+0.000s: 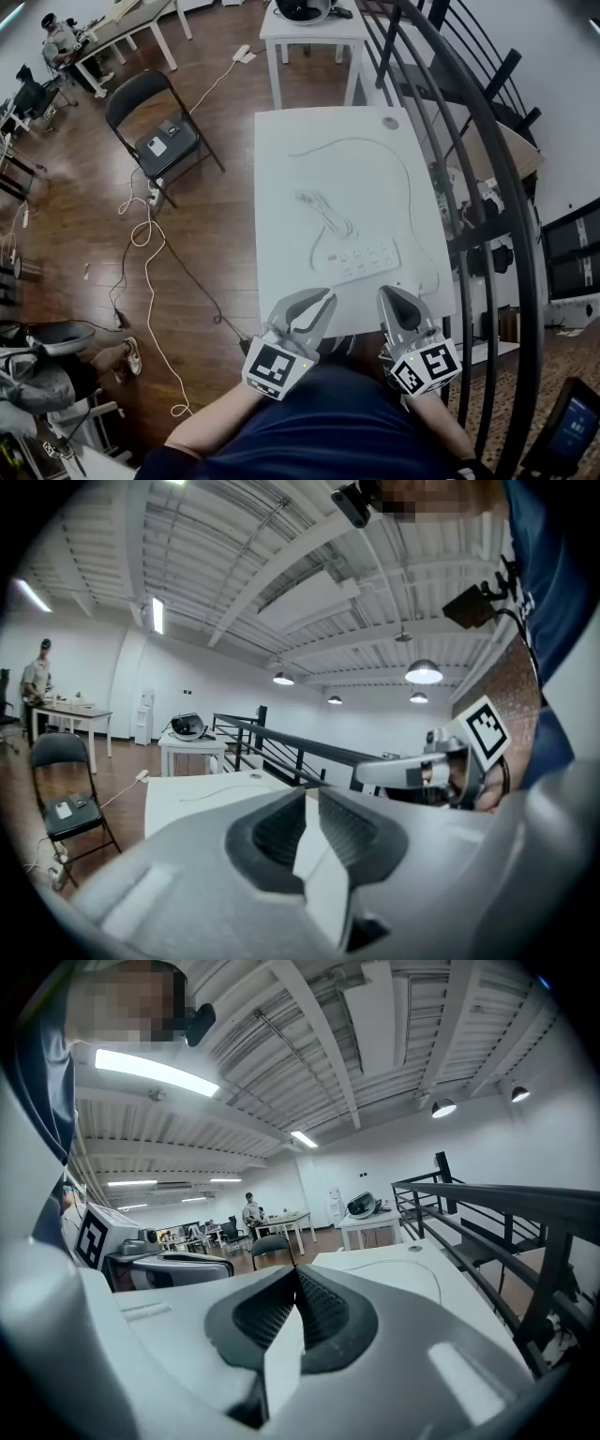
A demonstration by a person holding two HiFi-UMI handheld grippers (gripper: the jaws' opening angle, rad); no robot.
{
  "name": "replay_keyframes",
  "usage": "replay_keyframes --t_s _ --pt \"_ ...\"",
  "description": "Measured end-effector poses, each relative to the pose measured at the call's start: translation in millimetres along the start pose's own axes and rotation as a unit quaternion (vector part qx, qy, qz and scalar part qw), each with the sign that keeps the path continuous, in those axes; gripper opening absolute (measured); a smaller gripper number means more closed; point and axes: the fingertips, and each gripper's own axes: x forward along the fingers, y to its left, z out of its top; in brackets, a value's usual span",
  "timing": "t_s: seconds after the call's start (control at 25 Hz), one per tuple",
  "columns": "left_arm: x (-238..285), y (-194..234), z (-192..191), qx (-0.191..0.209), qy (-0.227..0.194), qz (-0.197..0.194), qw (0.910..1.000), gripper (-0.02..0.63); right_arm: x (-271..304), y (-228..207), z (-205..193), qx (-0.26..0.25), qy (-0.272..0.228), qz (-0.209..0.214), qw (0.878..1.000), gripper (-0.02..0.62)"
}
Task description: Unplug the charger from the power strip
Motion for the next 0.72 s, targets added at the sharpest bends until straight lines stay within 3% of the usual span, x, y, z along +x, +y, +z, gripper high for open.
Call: replay_keyframes --t_s 0.72 --pt "2.2 3.8 -16.7 -0.007 0.013 -0.010 0.9998 0.044 -2.7 -2.6 -9.8 0.001 0.014 -0.016 1.000 0.011"
